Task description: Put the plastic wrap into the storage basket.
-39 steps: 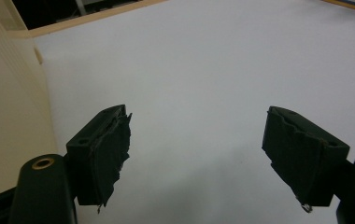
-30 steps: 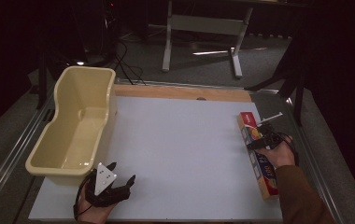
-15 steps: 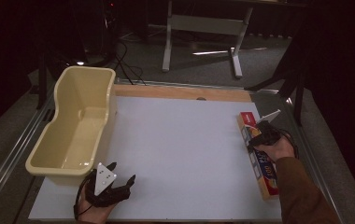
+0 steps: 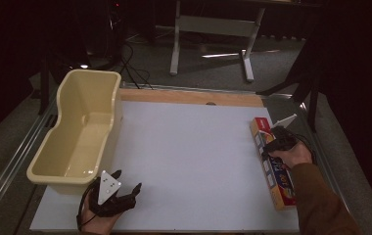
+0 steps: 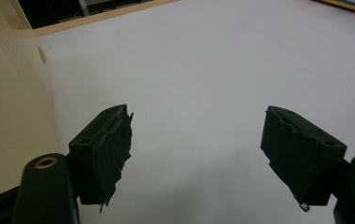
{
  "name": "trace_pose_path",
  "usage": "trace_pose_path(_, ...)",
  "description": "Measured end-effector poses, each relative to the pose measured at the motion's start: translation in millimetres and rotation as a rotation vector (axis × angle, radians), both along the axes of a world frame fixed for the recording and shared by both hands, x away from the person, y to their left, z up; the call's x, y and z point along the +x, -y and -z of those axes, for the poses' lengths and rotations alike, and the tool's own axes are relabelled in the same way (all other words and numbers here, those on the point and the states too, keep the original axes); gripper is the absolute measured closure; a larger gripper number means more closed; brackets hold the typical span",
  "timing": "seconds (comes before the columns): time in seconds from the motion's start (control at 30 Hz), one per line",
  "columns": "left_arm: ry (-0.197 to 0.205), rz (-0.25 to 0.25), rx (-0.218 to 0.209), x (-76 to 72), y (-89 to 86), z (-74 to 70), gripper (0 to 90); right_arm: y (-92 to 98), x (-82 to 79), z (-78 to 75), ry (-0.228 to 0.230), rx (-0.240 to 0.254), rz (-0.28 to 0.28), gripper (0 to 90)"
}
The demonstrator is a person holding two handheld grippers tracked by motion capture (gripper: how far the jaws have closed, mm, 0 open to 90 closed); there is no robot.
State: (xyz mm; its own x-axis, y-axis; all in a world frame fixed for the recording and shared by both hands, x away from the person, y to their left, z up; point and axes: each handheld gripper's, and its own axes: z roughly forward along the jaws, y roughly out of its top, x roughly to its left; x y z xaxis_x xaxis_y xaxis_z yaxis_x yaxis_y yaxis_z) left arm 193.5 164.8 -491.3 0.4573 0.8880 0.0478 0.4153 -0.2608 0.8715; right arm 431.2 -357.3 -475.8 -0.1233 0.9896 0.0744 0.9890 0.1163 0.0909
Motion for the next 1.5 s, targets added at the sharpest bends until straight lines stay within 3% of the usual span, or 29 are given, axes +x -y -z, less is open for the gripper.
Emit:
trace_pose_path(0.17,-0.002,-0.002,-0.003,0.5,0.3,0.3,24.4,8.7,-8.9,-7.6,0.027,0.066,0.014,41.1)
trace_pose_path(0.43,-0.002,-0.003,-0.004,0.3,0.4,0.4,24.5,3.8,-24.1,-23.8,0.041,0.252,0.004,41.0)
trace_pose_path(0.63,0.002,-0.003,-0.007,-0.1,0.4,-0.1,24.5,-13.4,-36.3,-39.0,0.083,0.405,-0.022,41.1)
trace_pose_path(0.67,0.003,-0.002,-0.007,-0.1,0.5,-0.1,24.5,-21.0,-39.8,-43.5,0.09,0.462,-0.041,41.1)
trace_pose_path(0.7,0.003,-0.002,-0.007,-0.2,0.6,-0.1,24.5,-21.0,-39.8,-43.5,0.09,0.462,-0.041,41.1)
trace_pose_path(1.0,0.004,-0.002,-0.008,-0.5,0.5,-0.5,24.5,-65.2,-45.0,-67.8,0.128,0.641,-0.111,41.1)
trace_pose_path(1.5,0.004,0.001,-0.009,-0.4,1.1,-0.5,24.6,-130.6,-47.1,-87.8,0.156,0.773,-0.212,41.1)
